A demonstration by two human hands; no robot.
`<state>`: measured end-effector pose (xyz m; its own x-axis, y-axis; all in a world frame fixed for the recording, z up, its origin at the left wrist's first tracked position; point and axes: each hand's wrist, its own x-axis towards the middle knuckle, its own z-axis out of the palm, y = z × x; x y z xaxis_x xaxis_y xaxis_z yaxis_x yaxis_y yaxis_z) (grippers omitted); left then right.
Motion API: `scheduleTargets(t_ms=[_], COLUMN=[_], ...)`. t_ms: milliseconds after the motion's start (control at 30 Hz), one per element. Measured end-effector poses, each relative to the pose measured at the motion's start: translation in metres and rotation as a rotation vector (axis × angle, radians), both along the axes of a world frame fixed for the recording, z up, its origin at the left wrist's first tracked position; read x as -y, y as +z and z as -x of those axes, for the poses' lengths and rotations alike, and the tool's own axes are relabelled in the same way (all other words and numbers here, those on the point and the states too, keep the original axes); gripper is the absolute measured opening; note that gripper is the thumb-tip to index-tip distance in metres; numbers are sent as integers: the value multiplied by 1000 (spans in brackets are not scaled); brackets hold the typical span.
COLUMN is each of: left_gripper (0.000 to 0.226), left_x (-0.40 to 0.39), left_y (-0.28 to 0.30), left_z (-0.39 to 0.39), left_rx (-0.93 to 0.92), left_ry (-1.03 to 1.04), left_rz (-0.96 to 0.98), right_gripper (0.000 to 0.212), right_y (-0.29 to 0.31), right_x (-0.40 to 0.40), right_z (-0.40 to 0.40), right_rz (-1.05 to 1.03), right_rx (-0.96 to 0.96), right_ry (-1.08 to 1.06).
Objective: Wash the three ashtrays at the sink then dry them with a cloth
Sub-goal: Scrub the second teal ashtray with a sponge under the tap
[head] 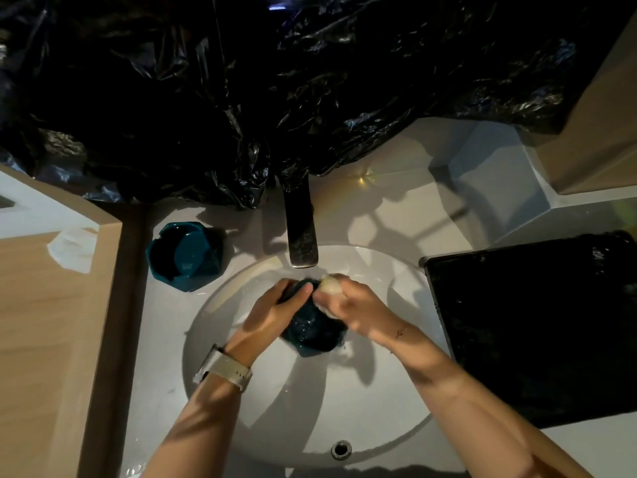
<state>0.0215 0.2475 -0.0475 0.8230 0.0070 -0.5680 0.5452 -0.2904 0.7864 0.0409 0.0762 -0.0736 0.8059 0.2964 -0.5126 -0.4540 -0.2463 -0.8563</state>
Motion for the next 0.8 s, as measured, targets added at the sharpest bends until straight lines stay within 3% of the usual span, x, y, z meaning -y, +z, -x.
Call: scheduleTargets(t_ms=[67,167,233,300,400,533,700,800], left_gripper=[29,34,35,37,41,32,35,33], left_x=[4,12,21,28,34,38,41,37], left_y=[-5,-6,-3,-2,-4,-5,-5,-4], left_z=[-8,-14,-17,-18,-10,3,-6,-2], left_rx=[13,19,22,54,109,194,176,157], left_ry=[28,52,134,147,136,191,300,310], left_rz=[-25,-202,-306,-347,-345,-305,-292,-257], right_gripper=[32,32,30,32,28,28,37,27], right_y=[-2,-8,-11,-14,-14,-9,-6,10], right_x=[-4,-15,-29,-42,-36,-17,-36,-36], right_z=[-1,13,30,42,32,8,35,30], right_rz=[82,155,19,-101,-107,18,-302,-263], right_rx=[2,18,-129,-258,-274,-37,-346,-401], right_ry=[-28,-253,-455,-525,-565,-436,-557,-534])
